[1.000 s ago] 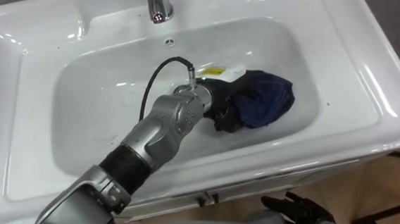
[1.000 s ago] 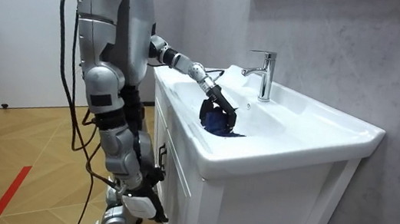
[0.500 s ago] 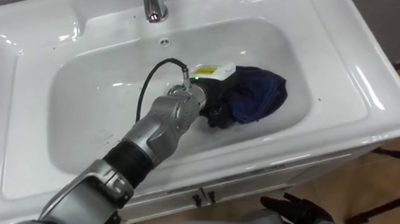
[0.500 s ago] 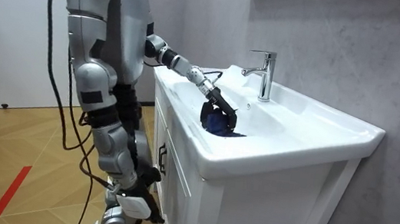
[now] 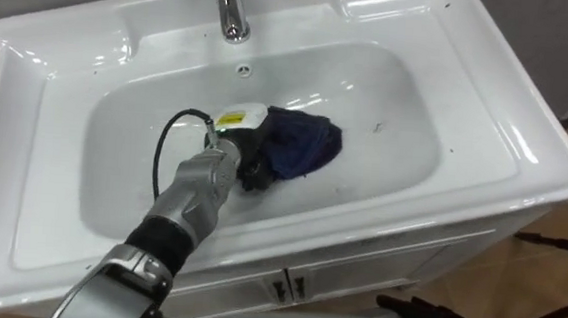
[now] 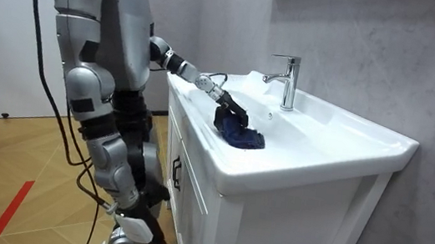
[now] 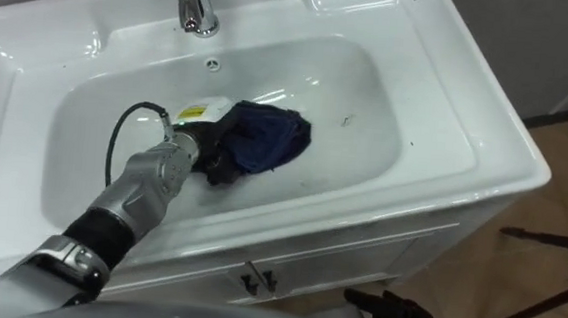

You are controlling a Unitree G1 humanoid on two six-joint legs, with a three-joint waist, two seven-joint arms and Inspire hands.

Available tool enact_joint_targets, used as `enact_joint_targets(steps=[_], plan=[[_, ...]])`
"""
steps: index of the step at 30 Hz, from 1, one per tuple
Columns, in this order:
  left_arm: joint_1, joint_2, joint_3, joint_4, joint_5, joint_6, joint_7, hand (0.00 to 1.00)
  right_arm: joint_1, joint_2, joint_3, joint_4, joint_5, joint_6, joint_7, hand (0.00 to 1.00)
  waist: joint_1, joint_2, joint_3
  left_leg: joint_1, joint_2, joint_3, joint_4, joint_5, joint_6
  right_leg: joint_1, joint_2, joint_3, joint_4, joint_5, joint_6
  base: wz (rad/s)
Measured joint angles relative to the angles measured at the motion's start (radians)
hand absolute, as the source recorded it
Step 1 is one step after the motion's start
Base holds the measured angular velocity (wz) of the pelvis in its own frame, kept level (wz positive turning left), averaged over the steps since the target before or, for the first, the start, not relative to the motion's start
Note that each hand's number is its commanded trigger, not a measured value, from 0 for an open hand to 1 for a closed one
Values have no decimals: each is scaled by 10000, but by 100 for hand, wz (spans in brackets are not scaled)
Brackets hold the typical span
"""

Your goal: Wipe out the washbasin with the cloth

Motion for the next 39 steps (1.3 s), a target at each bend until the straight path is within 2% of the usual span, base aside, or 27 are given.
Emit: enact_joint_targets(steps=[5, 8, 12, 15, 16, 19, 22, 25, 35, 39], plan=[[-9, 86, 848, 566, 117, 0, 169, 100, 72, 3, -436, -209, -820, 125, -123, 0, 96, 60, -34, 225, -2, 0, -141, 0, -4, 102, 21, 56, -4, 5, -7, -8], [-17, 178, 1398, 729, 497, 0, 170, 100, 169, -5, -788, -333, -1302, 240, -314, 0, 282, 102, -53, 219, 3, 0, -137, 0, -3, 90, 41, 123, 5, 22, -9, -6], [36, 795, 1646, 778, 987, 108, 186, 100, 145, -103, -908, -530, -1851, 596, -434, 0, 402, 185, -87, 216, 46, 4, -100, -21, -33, 68, 84, 176, 6, 36, -32, -4], [156, 1193, 1676, 776, 1245, 160, 183, 100, 56, -183, -931, -619, -2543, 657, -456, 0, 444, 299, -163, 211, 99, 21, -80, -46, -72, 77, 129, 239, -8, 60, -72, -10], [199, 1221, 1727, 795, 1244, 186, 184, 100, 48, -282, -900, -603, -2570, 719, -511, 0, 488, 373, -204, 221, 115, 80, -61, -54, -84, 86, 128, 242, -8, 66, -81, -11], [266, 1236, 1926, 759, 1253, 191, 204, 100, 55, -461, -891, -595, -2917, 902, -668, 0, 608, 514, -207, 226, 136, 118, -53, -53, -86, 80, 144, 262, -5, 75, -96, -5], [299, 1235, 2334, 684, 1250, 191, 208, 100, 126, -513, -882, -598, -3379, 1053, -781, 0, 872, 514, -208, 270, 184, 118, -54, -40, -108, 87, 184, 280, -8, 88, -146, -7], [315, 1235, 2391, 634, 1229, 191, 224, 100, 177, -526, -855, -593, -3691, 1110, -844, 0, 1082, 513, -208, 352, 210, 117, -52, -33, -120, 93, 187, 269, 11, 87, -178, -6], [398, 1227, 2371, 559, 1225, 191, 300, 100, 153, -464, -471, -578, -3988, 1276, -1230, 0, 1079, 494, -204, 380, 217, 93, -66, -42, -134, 147, 187, 253, 6, 78, -181, -1], [606, 1160, 2306, 531, 1247, 190, 772, 100, 160, -419, -265, -578, -3917, 1258, -1369, 0, 1073, 400, -179, 522, 210, 51, -71, -42, -135, 297, 182, 230, -7, 61, -188, 0]])
